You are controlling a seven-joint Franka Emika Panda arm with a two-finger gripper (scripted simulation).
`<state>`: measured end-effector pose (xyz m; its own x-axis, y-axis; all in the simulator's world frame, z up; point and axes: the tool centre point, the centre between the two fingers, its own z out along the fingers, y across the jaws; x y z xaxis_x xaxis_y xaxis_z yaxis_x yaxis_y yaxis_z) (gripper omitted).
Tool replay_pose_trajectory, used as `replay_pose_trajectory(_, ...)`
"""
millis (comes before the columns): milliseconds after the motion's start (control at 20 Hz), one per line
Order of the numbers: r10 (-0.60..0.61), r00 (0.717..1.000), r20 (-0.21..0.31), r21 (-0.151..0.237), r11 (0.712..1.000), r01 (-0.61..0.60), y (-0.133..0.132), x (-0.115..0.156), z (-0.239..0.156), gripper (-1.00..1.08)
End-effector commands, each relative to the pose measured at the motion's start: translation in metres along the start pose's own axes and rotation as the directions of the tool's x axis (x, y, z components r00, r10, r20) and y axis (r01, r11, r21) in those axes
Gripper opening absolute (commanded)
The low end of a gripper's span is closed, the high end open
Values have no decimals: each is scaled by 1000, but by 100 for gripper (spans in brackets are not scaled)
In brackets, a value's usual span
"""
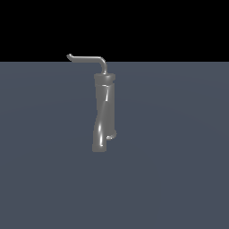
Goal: Turn on the faucet by rotating a designated handle.
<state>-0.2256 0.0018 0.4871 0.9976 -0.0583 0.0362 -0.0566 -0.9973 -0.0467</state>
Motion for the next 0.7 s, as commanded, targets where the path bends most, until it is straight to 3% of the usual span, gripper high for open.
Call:
replay_pose_trajectory(0, 34, 999, 1, -1, 999, -34, -2, 7, 1, -100)
replay_pose_trajectory(300, 147, 989, 4, -4, 989, -147, -8, 28, 7, -100)
replay_pose_trajectory(650, 301, 954, 6, -9, 954, -301, -18, 58, 18, -100)
